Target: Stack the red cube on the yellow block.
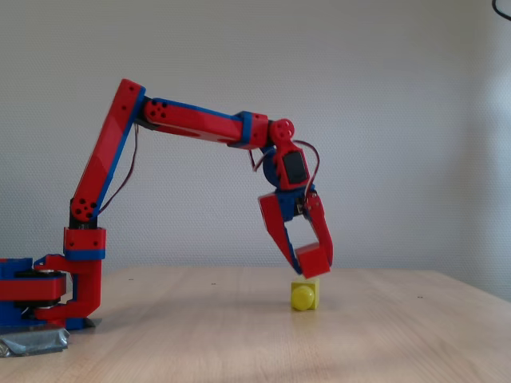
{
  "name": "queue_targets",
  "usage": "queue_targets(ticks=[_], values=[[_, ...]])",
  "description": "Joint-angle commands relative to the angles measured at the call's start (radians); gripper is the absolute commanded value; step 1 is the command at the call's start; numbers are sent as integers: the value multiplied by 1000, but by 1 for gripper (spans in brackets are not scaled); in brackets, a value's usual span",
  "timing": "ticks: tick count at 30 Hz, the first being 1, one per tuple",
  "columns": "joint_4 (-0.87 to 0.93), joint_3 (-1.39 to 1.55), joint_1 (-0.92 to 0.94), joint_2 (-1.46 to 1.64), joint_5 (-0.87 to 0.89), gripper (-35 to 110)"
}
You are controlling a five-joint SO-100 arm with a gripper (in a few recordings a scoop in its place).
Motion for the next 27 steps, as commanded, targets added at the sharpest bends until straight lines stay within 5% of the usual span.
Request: queue_targets(ticks=[1,27], values=[[35,-129,-23,32,-34,3],[-41,-74,-71,54,-143,3]])
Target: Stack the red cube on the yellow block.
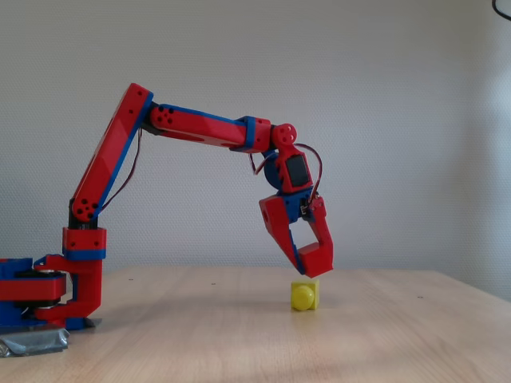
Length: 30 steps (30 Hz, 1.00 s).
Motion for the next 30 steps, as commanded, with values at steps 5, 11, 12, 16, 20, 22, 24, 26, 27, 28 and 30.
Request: queue_targets(ticks=[5,11,12,16,20,22,24,26,27,28,30], values=[[-26,-17,-23,100,-6,3],[-23,-14,-23,100,5,3],[-25,-14,-21,100,3,3],[-26,-12,-21,103,5,3],[-23,-14,-21,101,11,3],[-11,-25,-23,95,12,3],[-14,-25,-23,95,14,3],[-14,-25,-23,95,14,3],[-18,-25,-23,95,11,3],[-20,-26,-23,92,11,3],[-14,-32,-23,87,15,3]])
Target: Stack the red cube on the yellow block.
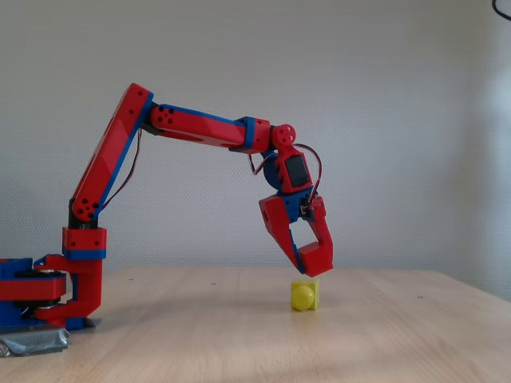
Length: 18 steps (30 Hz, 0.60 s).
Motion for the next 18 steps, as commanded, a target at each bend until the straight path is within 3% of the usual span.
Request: queue_targets(ticks=[1,18], values=[[2,-40,-20,86,15,3],[11,-25,-35,89,-54,1]])
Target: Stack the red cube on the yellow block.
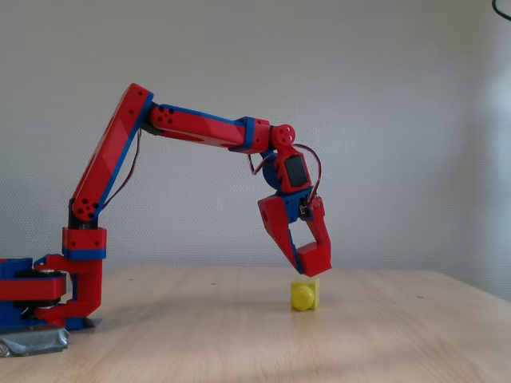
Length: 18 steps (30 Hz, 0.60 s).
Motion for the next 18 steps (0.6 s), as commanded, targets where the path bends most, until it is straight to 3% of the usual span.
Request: queue_targets(ticks=[1,18], values=[[-9,-17,-34,92,-9,1],[-52,26,-75,98,3,0]])
